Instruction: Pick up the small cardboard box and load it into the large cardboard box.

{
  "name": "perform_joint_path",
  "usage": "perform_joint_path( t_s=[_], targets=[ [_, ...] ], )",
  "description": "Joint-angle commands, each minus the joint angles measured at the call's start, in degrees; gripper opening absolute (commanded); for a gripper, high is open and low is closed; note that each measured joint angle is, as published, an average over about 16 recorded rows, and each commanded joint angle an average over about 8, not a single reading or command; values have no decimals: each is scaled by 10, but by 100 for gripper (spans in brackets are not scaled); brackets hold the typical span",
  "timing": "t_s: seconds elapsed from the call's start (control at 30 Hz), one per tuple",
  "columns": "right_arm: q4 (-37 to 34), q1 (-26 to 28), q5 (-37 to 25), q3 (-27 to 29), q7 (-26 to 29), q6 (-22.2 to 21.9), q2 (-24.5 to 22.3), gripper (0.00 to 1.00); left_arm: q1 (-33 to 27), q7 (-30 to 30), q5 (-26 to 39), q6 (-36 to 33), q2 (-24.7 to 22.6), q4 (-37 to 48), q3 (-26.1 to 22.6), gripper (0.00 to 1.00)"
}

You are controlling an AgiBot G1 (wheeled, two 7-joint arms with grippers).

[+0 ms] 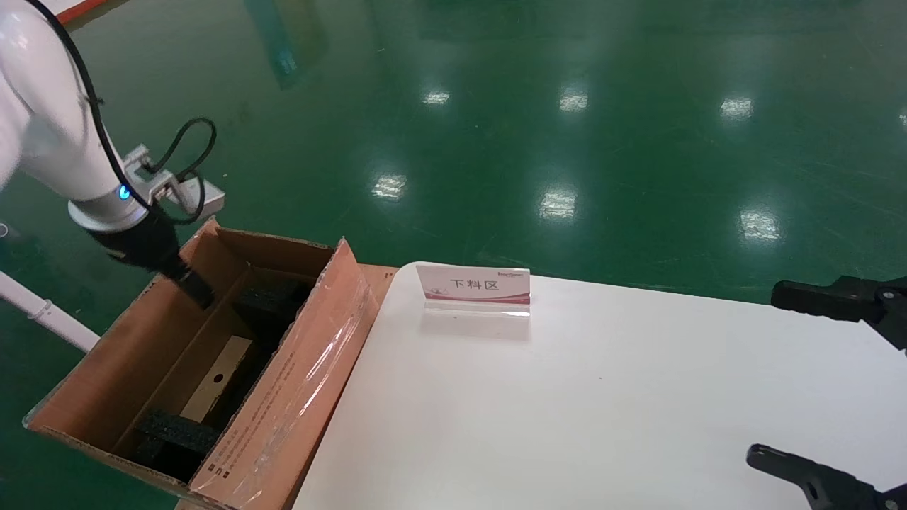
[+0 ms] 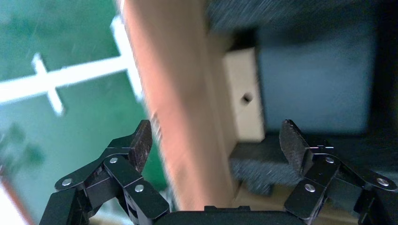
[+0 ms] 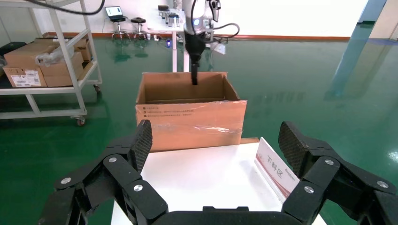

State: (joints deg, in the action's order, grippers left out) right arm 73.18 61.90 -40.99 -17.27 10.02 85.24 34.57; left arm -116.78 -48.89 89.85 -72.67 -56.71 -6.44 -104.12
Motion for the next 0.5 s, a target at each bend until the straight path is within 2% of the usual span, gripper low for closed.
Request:
perform_joint_path(
  t_s=[0.03,0.27,0.5],
  targets=[
    [0,0,0,0,0,0,0,100,-15,17,-12,-4,4,-12,9,100],
    [0,0,0,0,0,0,0,100,-67,98,-94,-44,83,-144,62,100],
    [0,0,0,0,0,0,0,100,-85,119,-176,-59,184,-321,109,100]
  ],
)
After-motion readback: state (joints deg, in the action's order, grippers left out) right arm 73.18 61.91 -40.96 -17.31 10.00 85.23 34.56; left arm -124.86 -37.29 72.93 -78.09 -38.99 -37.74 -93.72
